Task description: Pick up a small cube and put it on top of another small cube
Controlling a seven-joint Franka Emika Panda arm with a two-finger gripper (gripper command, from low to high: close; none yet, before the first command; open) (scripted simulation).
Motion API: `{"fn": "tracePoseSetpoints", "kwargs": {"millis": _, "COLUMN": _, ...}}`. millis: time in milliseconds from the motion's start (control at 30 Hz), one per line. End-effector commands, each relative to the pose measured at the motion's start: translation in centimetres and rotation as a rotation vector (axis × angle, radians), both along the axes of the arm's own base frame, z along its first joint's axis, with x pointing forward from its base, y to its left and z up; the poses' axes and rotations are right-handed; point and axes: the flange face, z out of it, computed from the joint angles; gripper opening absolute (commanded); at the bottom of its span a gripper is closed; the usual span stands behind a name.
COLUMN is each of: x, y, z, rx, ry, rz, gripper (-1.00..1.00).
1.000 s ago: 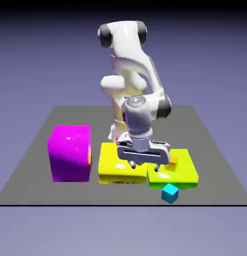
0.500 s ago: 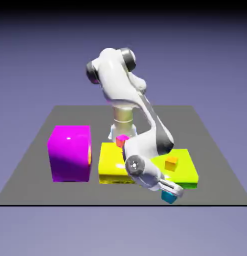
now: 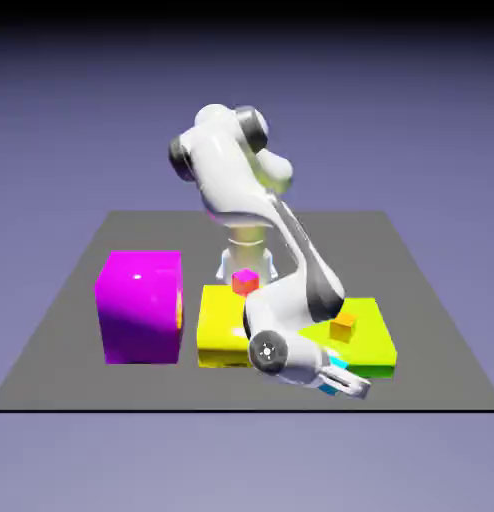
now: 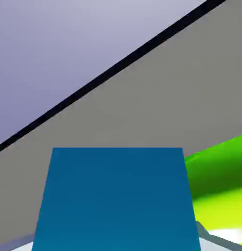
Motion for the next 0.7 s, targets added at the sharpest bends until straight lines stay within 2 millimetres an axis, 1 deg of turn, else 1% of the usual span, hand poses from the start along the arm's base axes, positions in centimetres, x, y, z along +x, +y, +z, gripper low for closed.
{"fn": "tracePoseSetpoints", "kwargs": {"millis": 0, "x": -0.6, "y": -0.4, "z": 0.8, "rx": -0.008, "ry": -0.001, "rz": 0.044, "gripper": -1.00}}
{"fn": "tracePoseSetpoints", "kwargs": {"millis": 167, "x": -3.7, "y": -2.6, "z": 5.4, "rx": -0.019, "ry": 0.004, "rz": 0.229, "gripper": -1.00}}
{"fn": "tracePoseSetpoints", "kwargs": {"millis": 367, "x": -7.9, "y": -5.5, "z": 11.8, "rx": 0.021, "ry": 0.023, "rz": 0.398, "gripper": -1.00}}
{"fn": "tracePoseSetpoints", "kwargs": {"millis": 400, "x": -8.7, "y": -5.6, "z": 11.8, "rx": 0.027, "ry": 0.025, "rz": 0.410, "gripper": -1.00}}
{"fn": "tracePoseSetpoints", "kwargs": {"millis": 533, "x": -11.9, "y": -5.2, "z": 7.5, "rx": 0.027, "ry": 0.025, "rz": 0.410, "gripper": -1.00}}
{"fn": "tracePoseSetpoints", "kwargs": {"millis": 567, "x": -12.1, "y": -5.1, "z": 7.2, "rx": 0.027, "ry": 0.025, "rz": 0.410, "gripper": -1.00}}
{"fn": "tracePoseSetpoints", "kwargs": {"millis": 600, "x": -12.1, "y": -5.1, "z": 7.2, "rx": 0.027, "ry": 0.025, "rz": 0.410, "gripper": 1.00}}
{"fn": "tracePoseSetpoints", "kwargs": {"millis": 633, "x": -12.1, "y": -5.1, "z": 7.2, "rx": 0.027, "ry": 0.025, "rz": 0.410, "gripper": 1.00}}
{"fn": "tracePoseSetpoints", "kwargs": {"millis": 667, "x": -11.3, "y": -5.2, "z": 8.2, "rx": 0.028, "ry": 0.025, "rz": 0.410, "gripper": 1.00}}
